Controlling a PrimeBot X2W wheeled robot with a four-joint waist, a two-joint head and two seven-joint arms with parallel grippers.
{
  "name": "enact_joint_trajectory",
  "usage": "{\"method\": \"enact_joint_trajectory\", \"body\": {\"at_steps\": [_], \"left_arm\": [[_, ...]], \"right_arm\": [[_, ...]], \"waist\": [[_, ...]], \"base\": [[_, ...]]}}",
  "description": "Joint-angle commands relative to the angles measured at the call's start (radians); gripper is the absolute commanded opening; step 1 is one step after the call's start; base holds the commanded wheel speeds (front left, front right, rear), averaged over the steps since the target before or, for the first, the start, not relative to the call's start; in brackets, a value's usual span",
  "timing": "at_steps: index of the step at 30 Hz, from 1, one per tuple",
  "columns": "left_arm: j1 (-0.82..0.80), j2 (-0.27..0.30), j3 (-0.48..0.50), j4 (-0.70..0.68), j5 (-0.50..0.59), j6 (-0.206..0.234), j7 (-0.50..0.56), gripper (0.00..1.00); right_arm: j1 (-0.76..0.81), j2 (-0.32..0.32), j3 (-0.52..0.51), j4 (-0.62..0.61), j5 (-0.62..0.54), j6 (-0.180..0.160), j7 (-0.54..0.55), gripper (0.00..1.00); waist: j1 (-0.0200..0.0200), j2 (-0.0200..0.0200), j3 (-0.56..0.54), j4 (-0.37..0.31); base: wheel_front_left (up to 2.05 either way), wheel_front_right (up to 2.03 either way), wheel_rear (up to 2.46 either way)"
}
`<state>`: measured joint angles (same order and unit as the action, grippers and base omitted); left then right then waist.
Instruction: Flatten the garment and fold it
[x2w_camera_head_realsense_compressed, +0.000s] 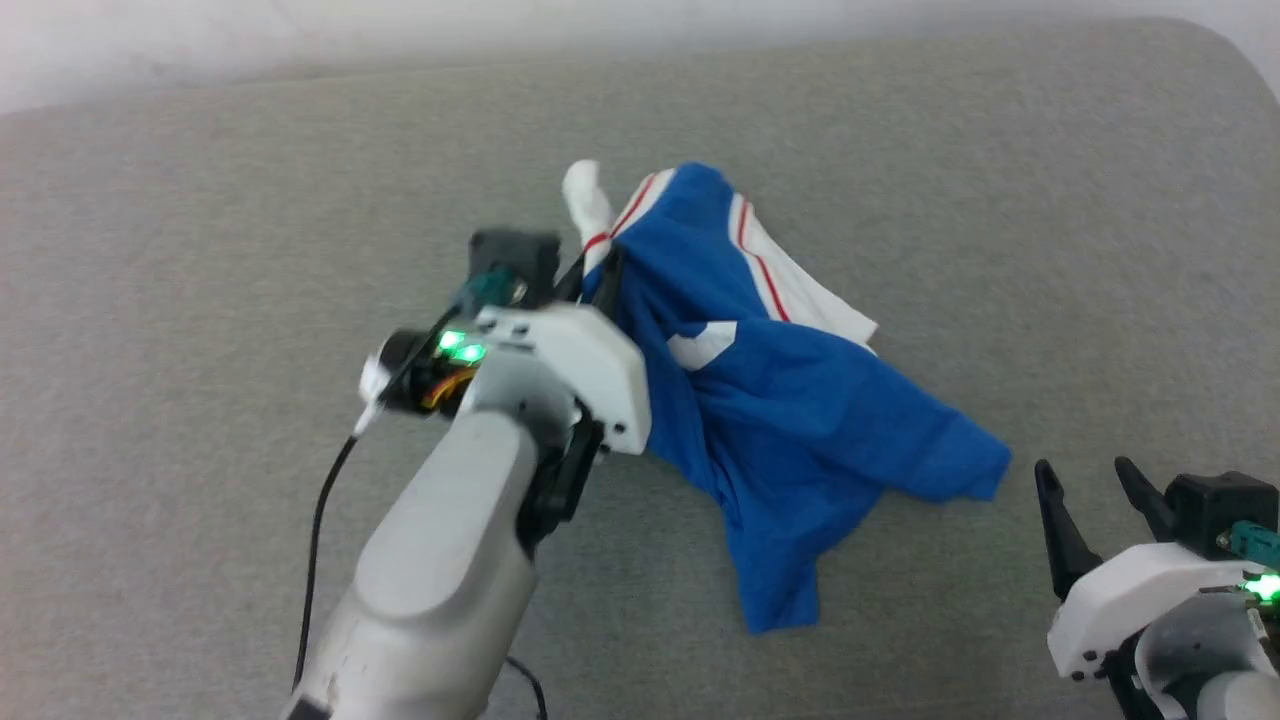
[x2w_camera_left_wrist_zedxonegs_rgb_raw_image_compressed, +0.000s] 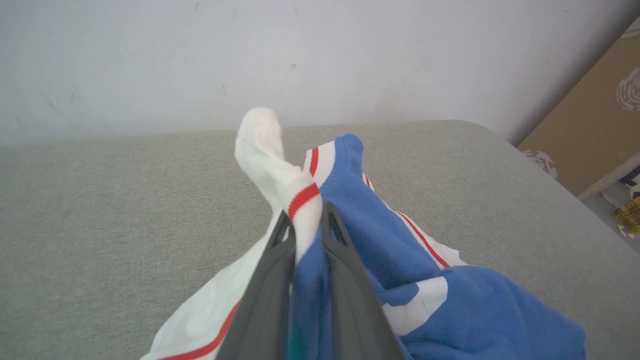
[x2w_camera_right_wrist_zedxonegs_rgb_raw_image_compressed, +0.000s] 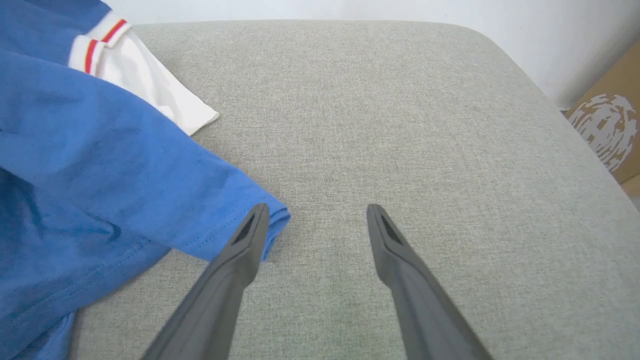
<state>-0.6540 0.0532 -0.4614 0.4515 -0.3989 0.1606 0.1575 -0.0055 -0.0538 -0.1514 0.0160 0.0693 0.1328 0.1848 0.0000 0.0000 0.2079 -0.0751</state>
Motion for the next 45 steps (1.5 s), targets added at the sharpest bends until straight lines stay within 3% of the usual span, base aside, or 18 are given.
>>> {"method": "enact_joint_trajectory", "body": {"at_steps": [1,6,11,12,13,14,21,27,35,45], "left_arm": [[0.070,0.016,0.026,-0.045,-0.015,0.019,-0.054,0.00],[0.259,0.034,0.106,-0.110,-0.107,0.006,-0.176,0.00],[0.386,0.037,0.132,-0.031,-0.156,-0.006,-0.230,0.00],[0.398,0.038,0.130,-0.006,-0.155,-0.003,-0.234,0.05],[0.405,0.037,0.129,0.017,-0.155,-0.002,-0.241,0.77],[0.409,0.034,0.131,0.035,-0.159,0.000,-0.252,1.00],[0.394,0.016,0.143,0.047,-0.154,0.006,-0.385,1.00],[0.386,0.016,0.141,-0.080,-0.043,0.019,-0.418,1.00],[0.459,0.019,0.142,-0.345,0.238,0.013,-0.419,1.00],[0.506,0.003,0.104,-0.385,0.311,0.002,-0.419,1.00]], "right_arm": [[0.016,0.003,-0.002,-0.008,-0.007,-0.002,0.006,1.00],[0.029,0.003,0.003,-0.026,-0.011,-0.002,0.025,1.00],[0.038,0.003,0.027,-0.027,-0.006,-0.002,0.044,1.00],[0.040,0.003,0.034,-0.025,-0.008,-0.002,0.048,1.00],[0.040,0.003,0.041,-0.023,-0.009,-0.002,0.051,1.00],[0.039,0.003,0.047,-0.022,-0.009,-0.002,0.053,1.00],[-0.043,-0.063,0.123,-0.029,0.008,-0.002,0.079,1.00],[-0.211,-0.151,0.231,0.015,0.074,-0.002,0.140,1.00],[-0.476,-0.238,0.383,0.310,0.148,-0.002,0.291,1.00],[-0.643,-0.275,0.487,0.628,0.171,-0.002,0.423,1.00]], "waist": [[0.0000,0.0000,-0.048,0.081],[0.0000,0.0000,-0.068,0.139],[0.0000,0.0000,-0.077,0.176],[0.0000,0.0000,-0.078,0.182],[0.0000,0.0000,-0.077,0.188],[0.0000,0.0000,-0.077,0.194],[0.0000,0.0000,-0.072,0.258],[0.0000,0.0000,-0.051,0.338],[0.0000,0.0000,0.003,0.431],[0.0000,0.0000,0.041,0.501]], "base": [[0.00,0.00,0.00],[0.00,0.00,0.00],[0.00,0.00,0.00],[0.00,0.00,0.00],[0.00,0.00,0.00],[0.00,0.00,0.00],[0.00,0.00,0.00],[0.00,0.00,0.00],[0.00,0.00,0.00],[0.00,0.00,0.00]]}}
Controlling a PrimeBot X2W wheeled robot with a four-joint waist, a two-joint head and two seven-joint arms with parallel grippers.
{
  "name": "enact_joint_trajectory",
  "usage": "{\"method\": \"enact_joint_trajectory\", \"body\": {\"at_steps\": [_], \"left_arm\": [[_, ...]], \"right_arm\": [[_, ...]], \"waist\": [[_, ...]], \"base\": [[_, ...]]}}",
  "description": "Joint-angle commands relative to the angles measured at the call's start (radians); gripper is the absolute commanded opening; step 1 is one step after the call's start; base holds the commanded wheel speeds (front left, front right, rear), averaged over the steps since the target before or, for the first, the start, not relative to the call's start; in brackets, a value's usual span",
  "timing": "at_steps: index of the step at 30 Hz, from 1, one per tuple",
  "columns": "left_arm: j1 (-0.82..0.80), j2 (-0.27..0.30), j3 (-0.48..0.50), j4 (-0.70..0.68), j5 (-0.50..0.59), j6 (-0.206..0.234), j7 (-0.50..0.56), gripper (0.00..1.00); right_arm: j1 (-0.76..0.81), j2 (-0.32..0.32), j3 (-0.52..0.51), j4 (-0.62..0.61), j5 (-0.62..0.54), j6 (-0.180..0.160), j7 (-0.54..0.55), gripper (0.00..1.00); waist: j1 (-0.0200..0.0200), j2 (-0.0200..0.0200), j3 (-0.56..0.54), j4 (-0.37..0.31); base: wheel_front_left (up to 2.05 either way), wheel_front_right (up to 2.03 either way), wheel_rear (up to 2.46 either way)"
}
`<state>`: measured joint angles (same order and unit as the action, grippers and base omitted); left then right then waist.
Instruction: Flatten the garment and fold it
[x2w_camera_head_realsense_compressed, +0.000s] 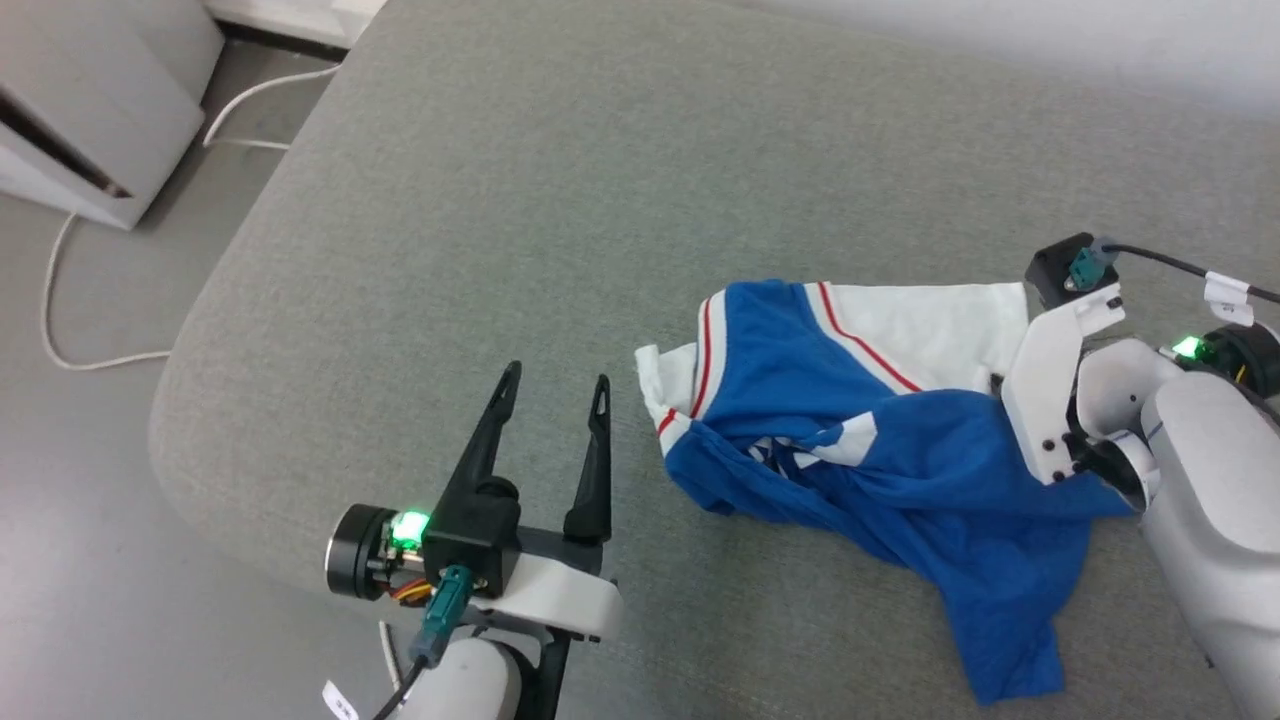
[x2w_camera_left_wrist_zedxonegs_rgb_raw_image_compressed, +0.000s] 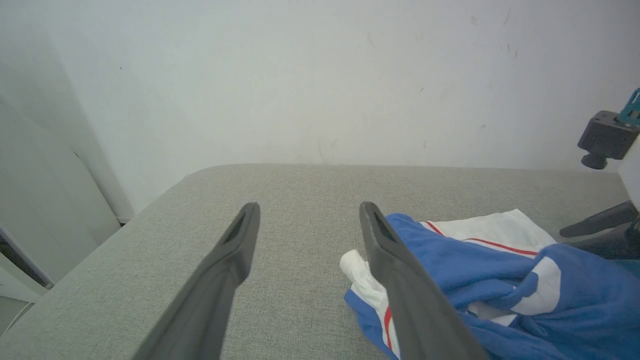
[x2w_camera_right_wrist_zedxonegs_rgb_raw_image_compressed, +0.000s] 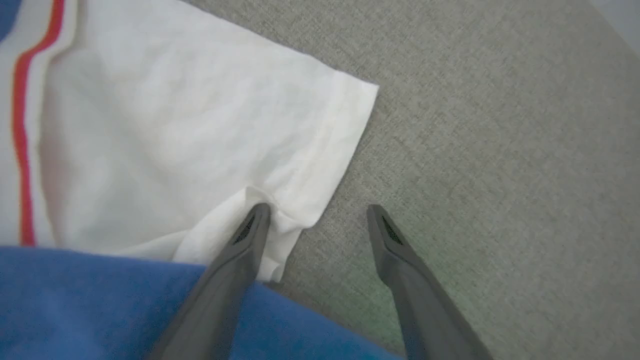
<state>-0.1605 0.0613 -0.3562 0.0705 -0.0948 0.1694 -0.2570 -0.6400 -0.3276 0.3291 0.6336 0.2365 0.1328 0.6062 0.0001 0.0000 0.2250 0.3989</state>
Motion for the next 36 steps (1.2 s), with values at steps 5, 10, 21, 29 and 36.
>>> {"method": "enact_joint_trajectory", "body": {"at_steps": [5,10,21,29,36], "left_arm": [[0.012,-0.008,-0.005,-0.001,0.007,-0.003,-0.005,1.00],[0.000,-0.010,0.000,0.005,0.003,-0.001,-0.005,1.00],[0.002,-0.011,0.026,0.004,0.005,-0.006,-0.005,1.00],[0.026,-0.011,0.064,0.023,-0.001,-0.023,-0.005,1.00],[0.037,-0.011,0.091,0.068,-0.012,-0.049,-0.005,1.00]], "right_arm": [[-0.015,-0.019,0.102,0.086,0.054,-0.002,-0.010,1.00],[-0.013,-0.068,0.210,0.105,0.120,-0.002,-0.052,0.00],[-0.049,-0.152,0.184,0.189,0.136,-0.002,-0.260,0.00],[0.062,-0.201,-0.016,0.215,0.058,-0.002,-0.393,0.00],[0.224,-0.151,-0.145,0.102,0.012,-0.002,-0.433,0.82]], "waist": [[-0.0001,0.0000,0.027,0.031],[-0.0001,0.0000,0.021,0.014],[-0.0001,0.0000,-0.020,-0.045],[-0.0001,0.0000,-0.088,-0.146],[-0.0001,0.0000,-0.115,-0.252]], "base": [[0.00,0.00,0.00],[0.00,0.00,0.00],[0.00,0.00,0.00],[0.00,0.00,0.00],[0.00,0.00,0.00]]}}
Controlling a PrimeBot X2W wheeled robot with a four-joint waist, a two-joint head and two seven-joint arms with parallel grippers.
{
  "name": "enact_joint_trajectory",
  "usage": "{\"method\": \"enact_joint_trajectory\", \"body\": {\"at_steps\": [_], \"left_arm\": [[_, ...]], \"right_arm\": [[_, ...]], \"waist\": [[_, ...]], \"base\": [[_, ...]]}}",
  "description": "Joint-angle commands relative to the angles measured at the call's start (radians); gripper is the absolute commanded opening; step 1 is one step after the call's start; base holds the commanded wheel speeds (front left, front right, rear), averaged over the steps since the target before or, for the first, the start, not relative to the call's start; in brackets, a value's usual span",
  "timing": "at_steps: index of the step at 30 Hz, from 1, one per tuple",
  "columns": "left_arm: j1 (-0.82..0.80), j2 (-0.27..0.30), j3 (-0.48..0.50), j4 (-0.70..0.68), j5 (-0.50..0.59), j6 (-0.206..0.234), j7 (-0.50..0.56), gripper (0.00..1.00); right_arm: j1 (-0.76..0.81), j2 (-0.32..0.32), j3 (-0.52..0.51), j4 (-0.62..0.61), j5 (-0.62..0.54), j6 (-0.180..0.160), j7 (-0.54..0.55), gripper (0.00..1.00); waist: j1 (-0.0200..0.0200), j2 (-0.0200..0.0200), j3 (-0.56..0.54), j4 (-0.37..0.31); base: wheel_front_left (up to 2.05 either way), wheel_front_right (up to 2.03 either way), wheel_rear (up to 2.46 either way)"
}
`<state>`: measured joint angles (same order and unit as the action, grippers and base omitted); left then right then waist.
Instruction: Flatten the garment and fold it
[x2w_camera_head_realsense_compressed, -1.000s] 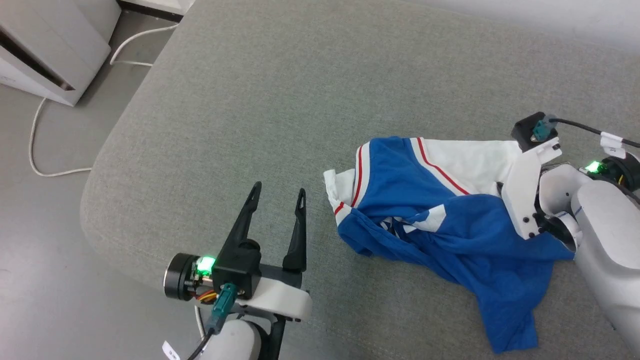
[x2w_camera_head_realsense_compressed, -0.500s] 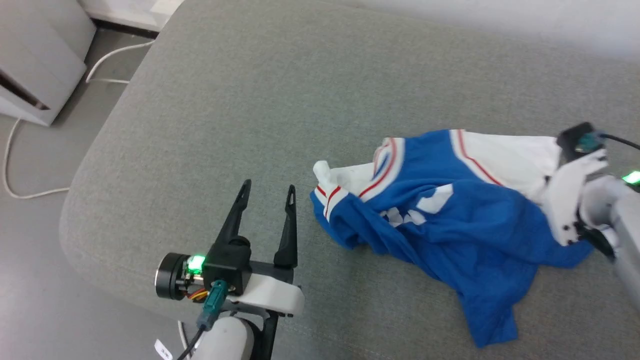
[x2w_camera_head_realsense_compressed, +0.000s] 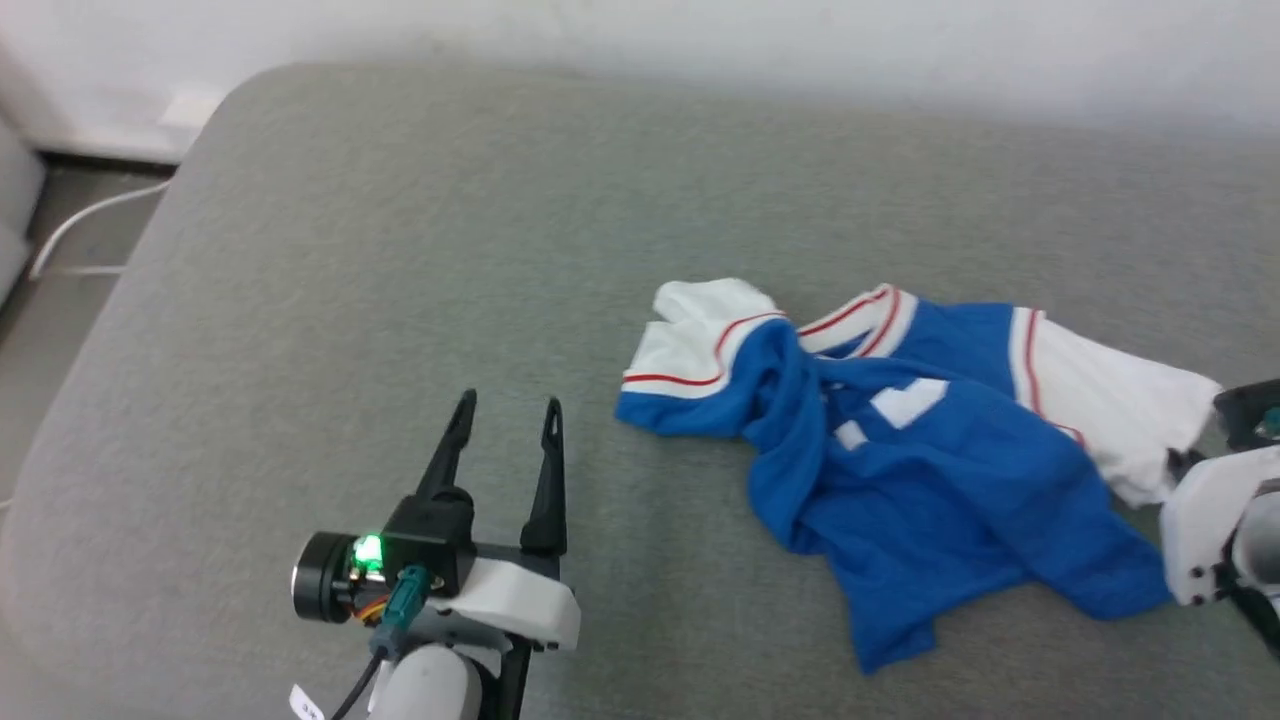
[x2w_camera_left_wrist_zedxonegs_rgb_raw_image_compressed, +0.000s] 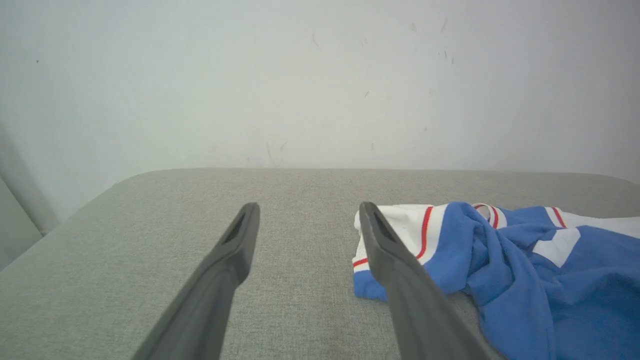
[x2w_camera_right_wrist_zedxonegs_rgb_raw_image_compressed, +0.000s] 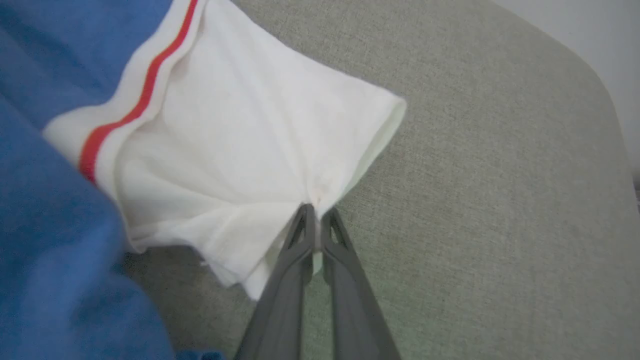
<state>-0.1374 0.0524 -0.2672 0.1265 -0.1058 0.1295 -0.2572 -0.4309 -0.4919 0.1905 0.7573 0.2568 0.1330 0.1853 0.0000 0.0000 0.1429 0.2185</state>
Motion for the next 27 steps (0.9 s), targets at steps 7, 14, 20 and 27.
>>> {"method": "enact_joint_trajectory", "body": {"at_steps": [7,14,20,27], "left_arm": [[-0.039,-0.002,-0.003,0.134,-0.036,-0.039,0.004,1.00],[-0.254,-0.002,-0.069,0.244,-0.041,-0.030,0.276,1.00],[-0.438,-0.002,-0.150,0.353,-0.067,-0.031,0.574,1.00],[-0.577,-0.002,-0.196,0.519,-0.095,-0.008,0.719,1.00]], "right_arm": [[0.118,0.096,-0.117,-0.251,-0.048,-0.002,-0.094,1.00],[0.291,0.243,-0.287,-0.564,-0.091,-0.002,-0.076,1.00],[0.397,0.347,-0.325,-0.714,-0.114,-0.002,-0.023,1.00],[0.419,0.383,-0.314,-0.726,-0.125,-0.002,-0.015,1.00]], "waist": [[0.0000,0.0000,-0.034,-0.159],[0.0000,0.0000,-0.006,-0.239],[0.0000,0.0000,0.025,-0.302],[0.0000,0.0000,0.056,-0.343]], "base": [[0.00,0.00,0.00],[0.00,0.00,0.00],[0.00,0.00,0.00],[0.00,0.00,0.00]]}}
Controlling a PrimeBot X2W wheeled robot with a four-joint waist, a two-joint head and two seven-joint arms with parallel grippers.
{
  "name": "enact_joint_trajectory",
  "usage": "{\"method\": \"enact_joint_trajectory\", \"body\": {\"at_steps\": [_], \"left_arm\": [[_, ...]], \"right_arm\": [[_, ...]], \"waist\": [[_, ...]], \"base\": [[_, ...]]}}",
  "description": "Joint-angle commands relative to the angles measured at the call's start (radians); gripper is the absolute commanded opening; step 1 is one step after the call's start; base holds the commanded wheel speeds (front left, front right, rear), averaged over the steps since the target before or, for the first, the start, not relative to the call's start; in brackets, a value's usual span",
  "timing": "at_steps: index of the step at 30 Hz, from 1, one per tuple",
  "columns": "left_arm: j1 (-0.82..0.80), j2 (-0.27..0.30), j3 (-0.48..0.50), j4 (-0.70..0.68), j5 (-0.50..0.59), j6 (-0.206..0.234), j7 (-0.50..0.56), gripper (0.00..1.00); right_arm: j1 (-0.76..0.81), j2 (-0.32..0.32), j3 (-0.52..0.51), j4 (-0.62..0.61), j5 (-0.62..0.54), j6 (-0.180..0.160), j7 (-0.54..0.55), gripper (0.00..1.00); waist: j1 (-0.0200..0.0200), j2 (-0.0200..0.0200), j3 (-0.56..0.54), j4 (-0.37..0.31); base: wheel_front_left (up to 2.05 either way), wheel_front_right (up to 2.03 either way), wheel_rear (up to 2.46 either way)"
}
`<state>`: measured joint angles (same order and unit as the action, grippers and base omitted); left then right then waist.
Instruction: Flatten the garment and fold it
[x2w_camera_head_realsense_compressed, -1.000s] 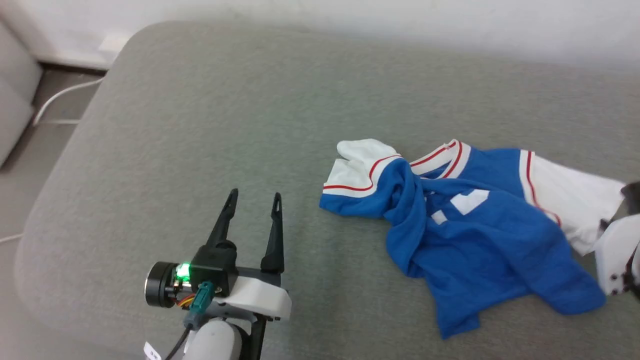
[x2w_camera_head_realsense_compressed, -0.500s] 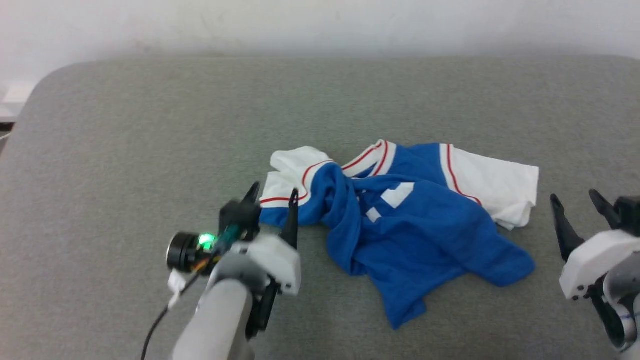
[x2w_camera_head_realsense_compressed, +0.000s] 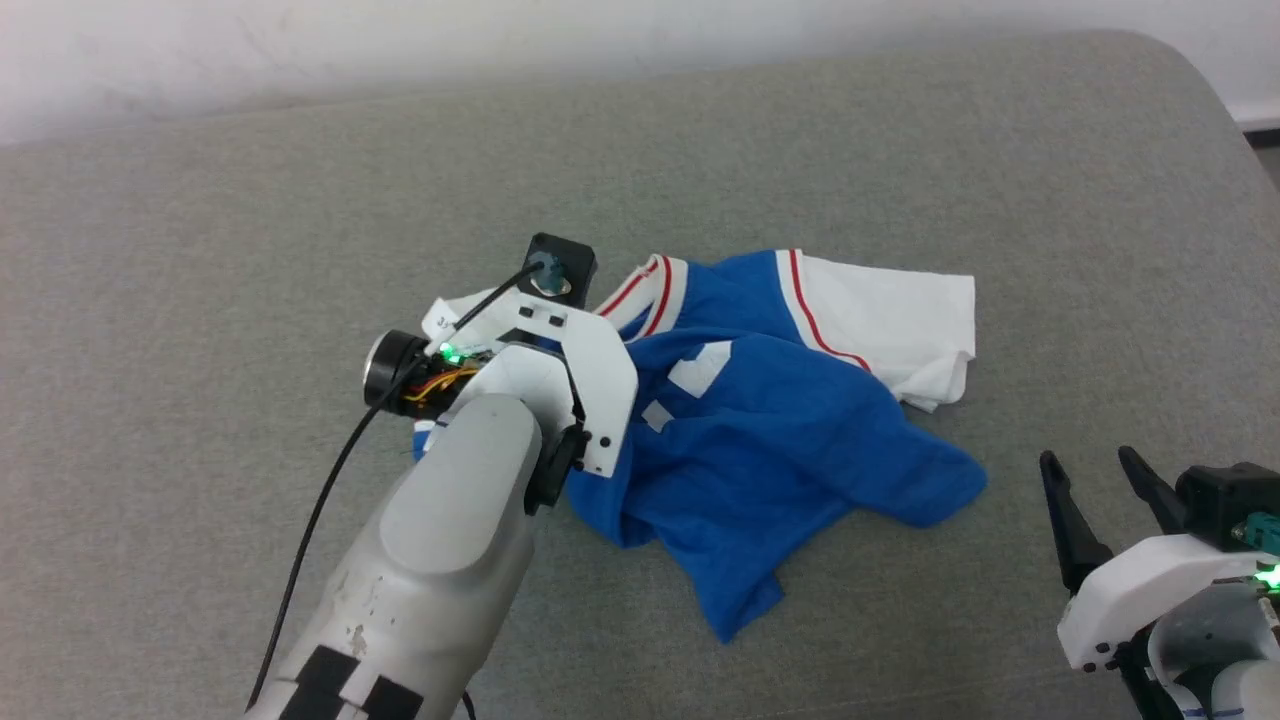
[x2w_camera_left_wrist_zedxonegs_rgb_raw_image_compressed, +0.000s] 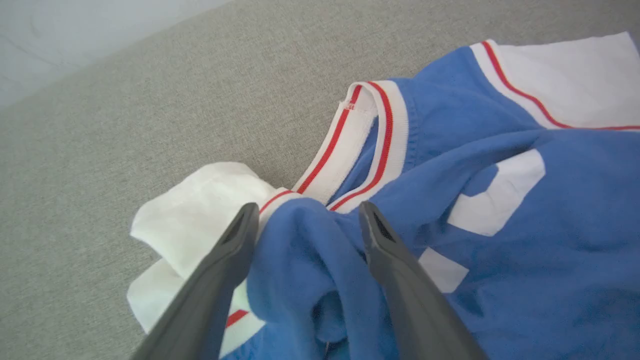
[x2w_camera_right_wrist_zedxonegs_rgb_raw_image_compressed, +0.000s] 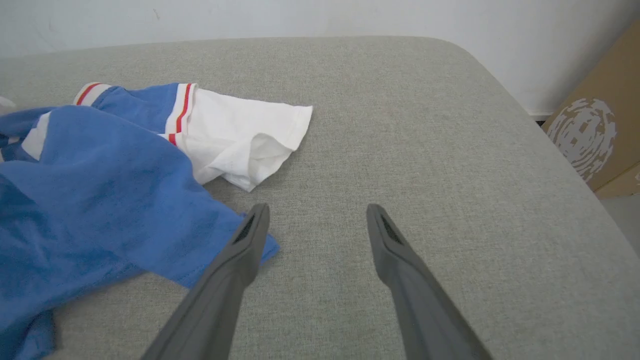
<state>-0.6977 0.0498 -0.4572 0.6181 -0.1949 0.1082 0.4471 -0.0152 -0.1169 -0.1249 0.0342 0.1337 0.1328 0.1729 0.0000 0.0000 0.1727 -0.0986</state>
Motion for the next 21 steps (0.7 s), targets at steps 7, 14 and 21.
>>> {"method": "enact_joint_trajectory", "body": {"at_steps": [7,14,21], "left_arm": [[-0.056,0.007,-0.032,0.151,0.016,0.040,0.056,1.00],[-0.067,0.004,-0.017,0.139,-0.024,0.022,-0.094,0.00],[-0.028,0.001,0.026,-0.007,-0.114,-0.010,-0.445,0.00]], "right_arm": [[0.003,0.020,-0.003,0.016,-0.002,-0.002,-0.016,1.00],[0.004,0.022,-0.023,0.034,-0.004,-0.002,-0.021,1.00],[0.012,0.021,-0.039,0.029,-0.012,-0.002,-0.010,1.00]], "waist": [[0.0000,0.0000,0.047,-0.017],[0.0000,0.0000,0.035,0.037],[0.0000,0.0000,-0.010,0.101]], "base": [[0.00,0.00,0.00],[0.00,0.00,0.00],[0.00,0.00,0.00]]}}
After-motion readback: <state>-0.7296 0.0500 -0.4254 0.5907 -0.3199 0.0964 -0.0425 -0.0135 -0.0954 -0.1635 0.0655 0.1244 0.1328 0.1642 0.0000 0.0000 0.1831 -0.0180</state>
